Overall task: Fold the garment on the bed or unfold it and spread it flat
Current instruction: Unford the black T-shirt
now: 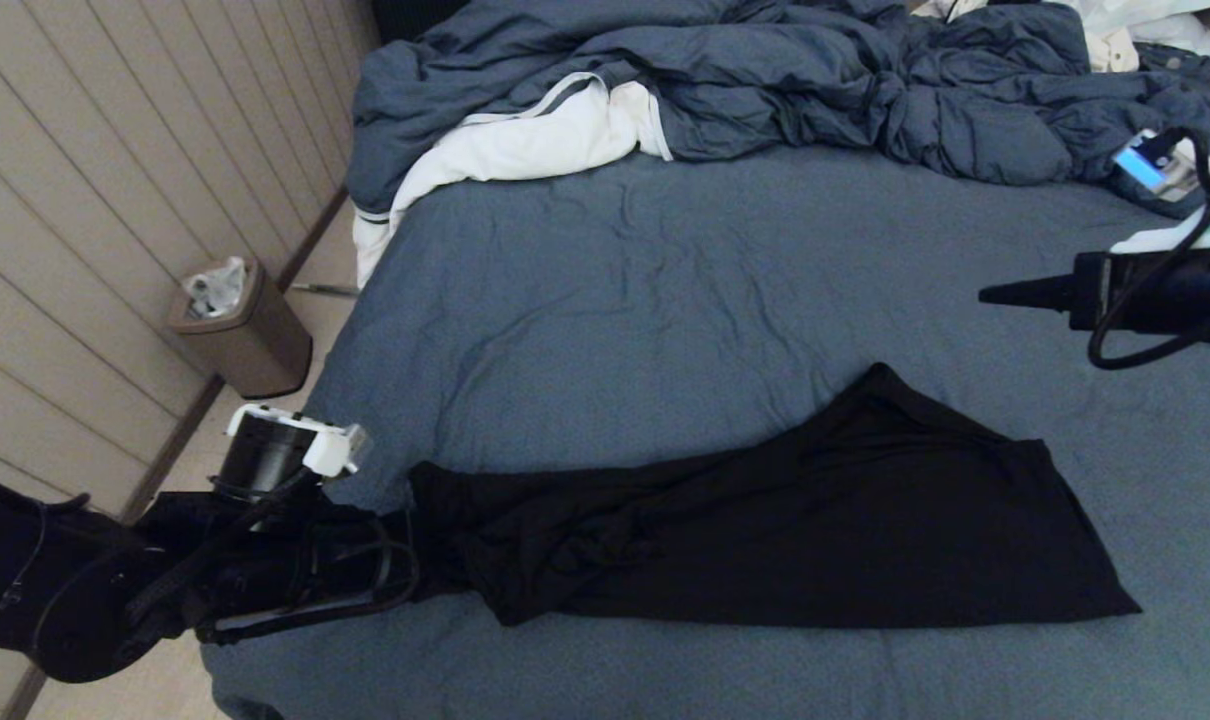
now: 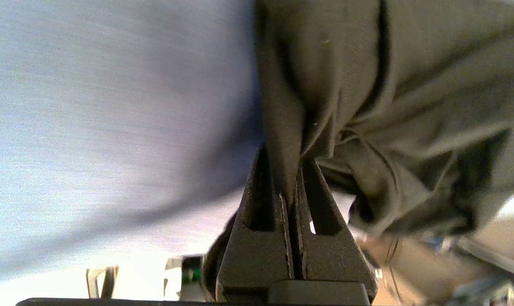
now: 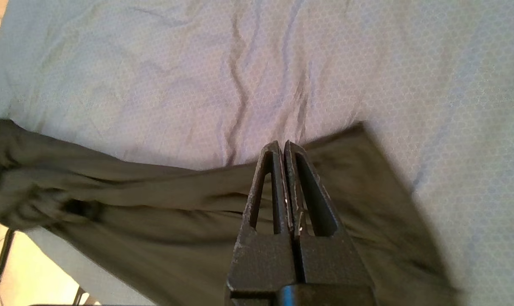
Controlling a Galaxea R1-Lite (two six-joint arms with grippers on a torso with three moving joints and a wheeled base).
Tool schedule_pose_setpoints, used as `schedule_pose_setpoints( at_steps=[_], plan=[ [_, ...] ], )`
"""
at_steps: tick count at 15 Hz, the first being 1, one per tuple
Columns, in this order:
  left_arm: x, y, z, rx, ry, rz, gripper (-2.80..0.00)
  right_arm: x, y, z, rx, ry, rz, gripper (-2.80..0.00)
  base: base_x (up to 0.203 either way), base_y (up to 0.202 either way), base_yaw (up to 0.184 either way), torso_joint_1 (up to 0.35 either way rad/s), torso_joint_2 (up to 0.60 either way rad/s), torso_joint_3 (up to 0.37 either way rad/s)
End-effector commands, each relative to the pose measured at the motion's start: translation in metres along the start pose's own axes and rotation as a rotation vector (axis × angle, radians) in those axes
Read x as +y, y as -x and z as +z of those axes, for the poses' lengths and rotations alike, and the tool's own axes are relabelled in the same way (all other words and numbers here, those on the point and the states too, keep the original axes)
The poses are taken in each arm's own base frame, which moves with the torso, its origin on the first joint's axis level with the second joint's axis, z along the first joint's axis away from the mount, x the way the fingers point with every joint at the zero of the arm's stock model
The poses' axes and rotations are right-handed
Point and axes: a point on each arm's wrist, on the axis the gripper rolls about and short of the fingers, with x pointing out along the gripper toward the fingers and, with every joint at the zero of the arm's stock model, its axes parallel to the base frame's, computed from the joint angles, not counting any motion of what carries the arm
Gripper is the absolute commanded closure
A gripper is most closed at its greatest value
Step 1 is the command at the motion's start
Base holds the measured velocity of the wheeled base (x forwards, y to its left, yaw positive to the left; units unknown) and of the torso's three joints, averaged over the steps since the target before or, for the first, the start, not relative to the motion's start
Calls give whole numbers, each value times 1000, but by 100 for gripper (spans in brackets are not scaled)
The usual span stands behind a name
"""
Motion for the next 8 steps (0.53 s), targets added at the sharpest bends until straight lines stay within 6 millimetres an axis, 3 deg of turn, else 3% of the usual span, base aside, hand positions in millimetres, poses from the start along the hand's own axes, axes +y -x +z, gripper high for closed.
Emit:
schedule_pose_setpoints(
  at_steps=[1,5,6,8],
  plan=[
    [17,8,4,-41,44,23,0,0,0,-1,3,-2,4,0,0,0,0,0,0,0],
    [18,8,5,-37,45,11,0,0,0,0,1,-1,4,0,0,0,0,0,0,0],
    [18,7,4,-35,45,14,-280,0,0,0,1,-1,6,0,0,0,0,0,0,0],
    [18,8,4,-42,45,8,-280,0,0,0,1,0,4,0,0,0,0,0,0,0]
  ],
)
